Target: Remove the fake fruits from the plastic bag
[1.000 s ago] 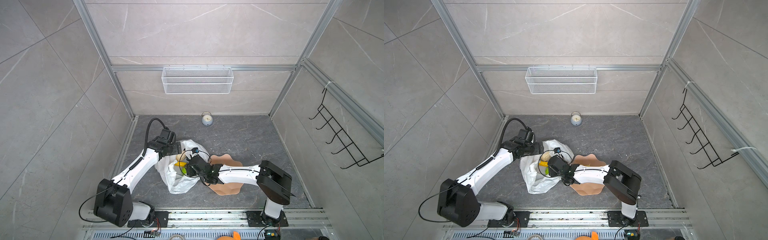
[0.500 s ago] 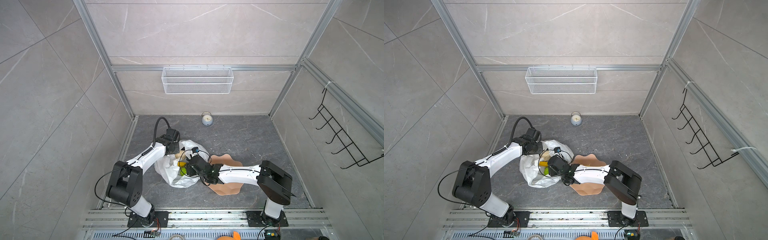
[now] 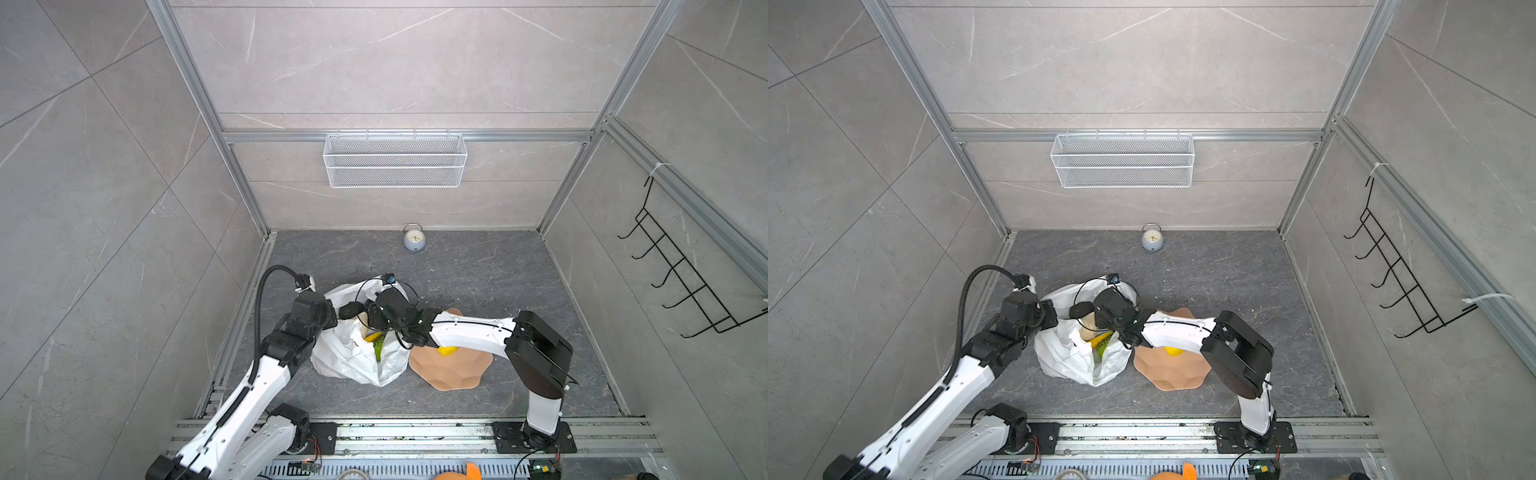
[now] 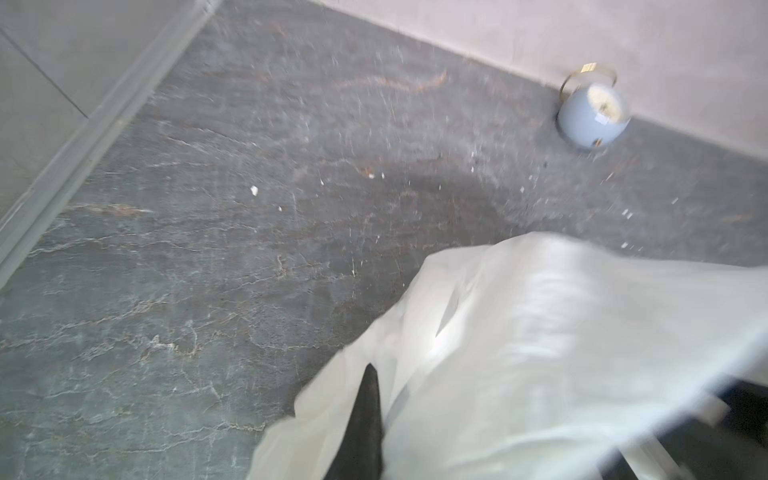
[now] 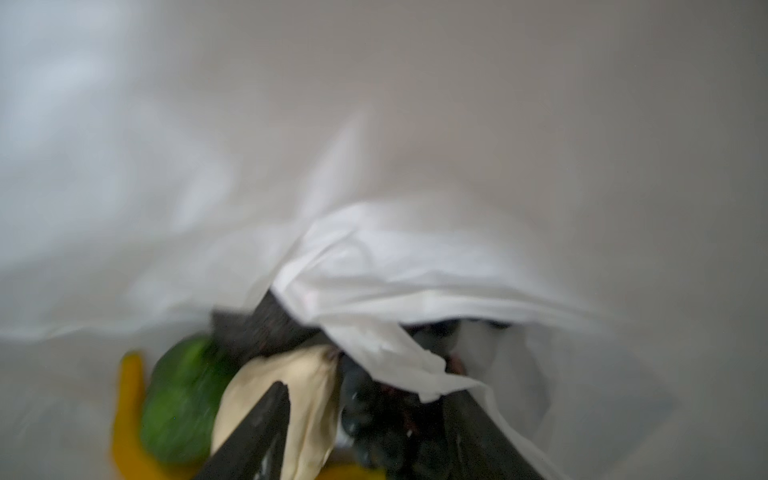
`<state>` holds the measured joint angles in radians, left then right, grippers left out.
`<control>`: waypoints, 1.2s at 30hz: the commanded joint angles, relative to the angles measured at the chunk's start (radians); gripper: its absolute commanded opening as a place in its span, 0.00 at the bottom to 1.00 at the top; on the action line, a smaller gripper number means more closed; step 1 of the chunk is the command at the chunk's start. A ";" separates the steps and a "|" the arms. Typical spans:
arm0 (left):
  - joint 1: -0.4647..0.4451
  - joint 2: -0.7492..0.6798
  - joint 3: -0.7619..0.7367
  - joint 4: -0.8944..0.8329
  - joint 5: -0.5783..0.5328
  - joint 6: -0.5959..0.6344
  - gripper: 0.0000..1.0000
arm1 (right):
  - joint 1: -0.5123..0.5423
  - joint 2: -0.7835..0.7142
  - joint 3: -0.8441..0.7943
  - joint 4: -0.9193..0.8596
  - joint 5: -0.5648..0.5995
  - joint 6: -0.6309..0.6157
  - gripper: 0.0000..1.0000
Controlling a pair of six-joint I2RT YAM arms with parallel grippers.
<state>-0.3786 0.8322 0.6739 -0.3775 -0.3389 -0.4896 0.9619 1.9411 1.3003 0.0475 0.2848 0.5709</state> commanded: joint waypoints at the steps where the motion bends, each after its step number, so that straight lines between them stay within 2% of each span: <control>1: 0.003 -0.103 -0.028 0.013 -0.089 -0.036 0.00 | -0.022 0.097 0.136 -0.045 -0.021 -0.089 0.61; 5: 0.003 -0.175 -0.069 -0.008 -0.073 -0.061 0.00 | -0.029 0.186 0.325 -0.125 -0.051 -0.127 0.61; 7: 0.002 -0.184 -0.079 -0.017 -0.039 -0.069 0.00 | -0.028 0.179 0.340 -0.135 -0.077 -0.126 0.61; 12: -0.005 -0.148 -0.084 -0.048 0.118 -0.093 0.00 | 0.015 0.051 0.217 -0.136 -0.135 -0.118 0.62; 15: -0.014 -0.142 -0.100 -0.094 0.132 -0.122 0.00 | 0.072 -0.034 0.125 -0.135 -0.137 -0.120 0.62; 18: -0.016 -0.160 -0.112 -0.161 0.101 -0.170 0.00 | 0.117 -0.125 0.009 -0.106 -0.139 -0.097 0.62; 22: -0.019 -0.184 -0.149 -0.160 0.125 -0.184 0.00 | 0.136 -0.233 -0.099 -0.099 -0.139 -0.088 0.62; 30: -0.050 -0.156 -0.188 -0.091 0.178 -0.184 0.00 | 0.144 -0.371 -0.110 -0.162 -0.131 -0.121 0.63; 36: -0.069 -0.135 -0.172 -0.098 0.123 -0.201 0.00 | 0.227 -0.369 -0.115 -0.196 -0.105 -0.154 0.61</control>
<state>-0.4438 0.6930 0.4793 -0.4969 -0.1913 -0.6712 1.1442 1.5723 1.1893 -0.1028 0.1631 0.4511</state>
